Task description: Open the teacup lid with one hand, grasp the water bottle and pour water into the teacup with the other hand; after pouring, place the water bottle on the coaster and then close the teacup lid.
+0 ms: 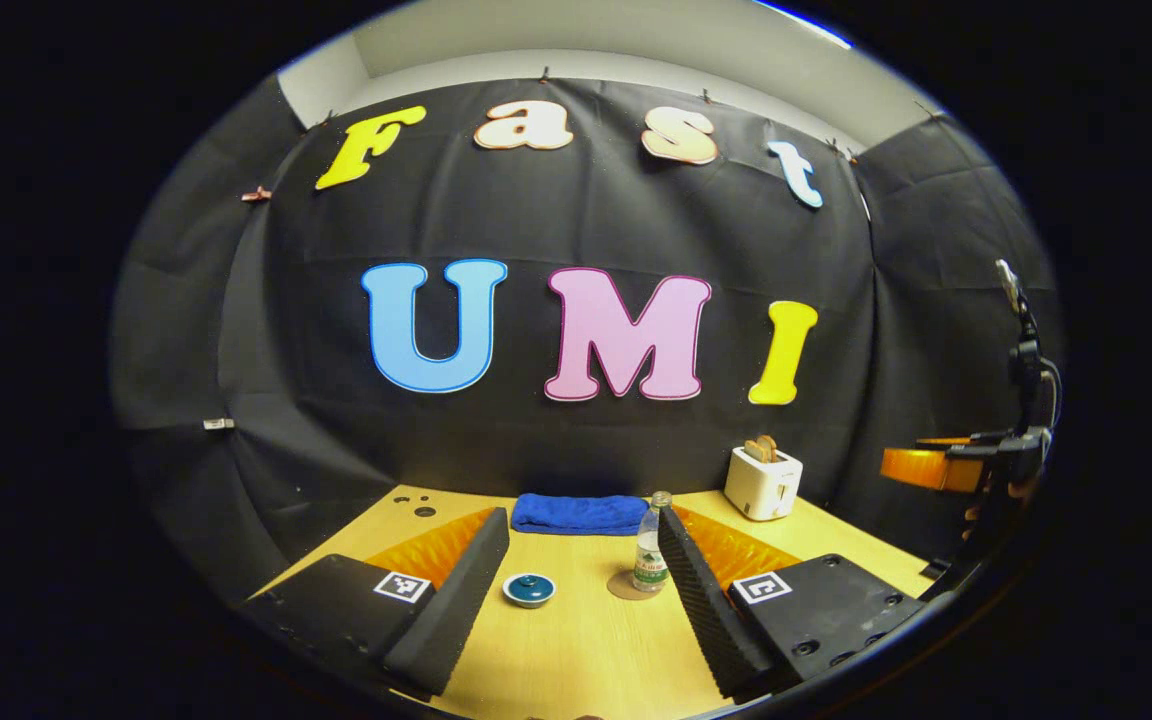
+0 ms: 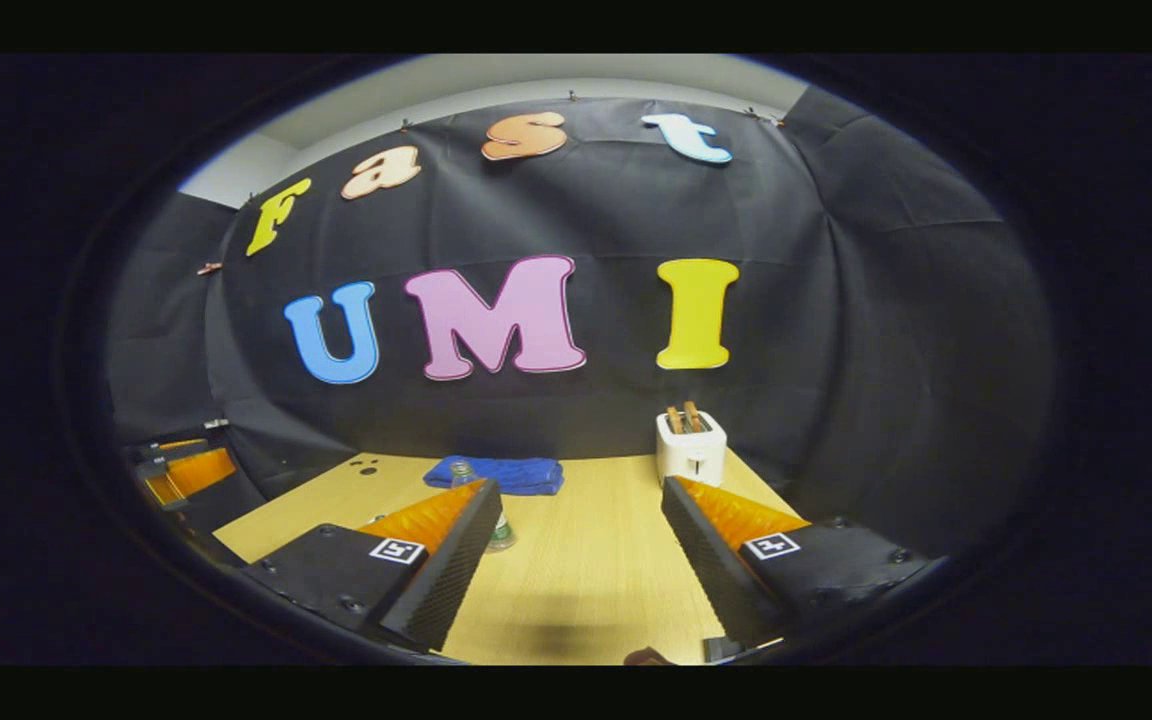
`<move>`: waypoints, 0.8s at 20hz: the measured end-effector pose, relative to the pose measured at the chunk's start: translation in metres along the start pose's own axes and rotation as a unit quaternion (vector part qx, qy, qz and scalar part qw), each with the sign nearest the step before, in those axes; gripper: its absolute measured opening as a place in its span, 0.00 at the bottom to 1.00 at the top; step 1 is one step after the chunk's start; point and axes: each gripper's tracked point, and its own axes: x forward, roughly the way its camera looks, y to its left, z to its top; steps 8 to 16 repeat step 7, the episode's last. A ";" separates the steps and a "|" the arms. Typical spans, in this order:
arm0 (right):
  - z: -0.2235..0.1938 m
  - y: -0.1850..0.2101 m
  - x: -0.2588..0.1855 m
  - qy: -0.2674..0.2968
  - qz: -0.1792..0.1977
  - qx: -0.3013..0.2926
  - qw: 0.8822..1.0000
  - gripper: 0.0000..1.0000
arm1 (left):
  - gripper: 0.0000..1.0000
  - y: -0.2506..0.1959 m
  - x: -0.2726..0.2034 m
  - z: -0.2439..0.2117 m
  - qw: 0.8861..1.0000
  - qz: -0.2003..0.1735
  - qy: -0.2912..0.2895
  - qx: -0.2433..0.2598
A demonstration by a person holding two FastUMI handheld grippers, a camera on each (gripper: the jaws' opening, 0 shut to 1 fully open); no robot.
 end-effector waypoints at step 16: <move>0.012 0.024 -0.007 -0.009 0.015 -0.029 0.999 0.99 | 0.94 0.002 -0.009 -0.016 1.000 0.005 0.018 -0.014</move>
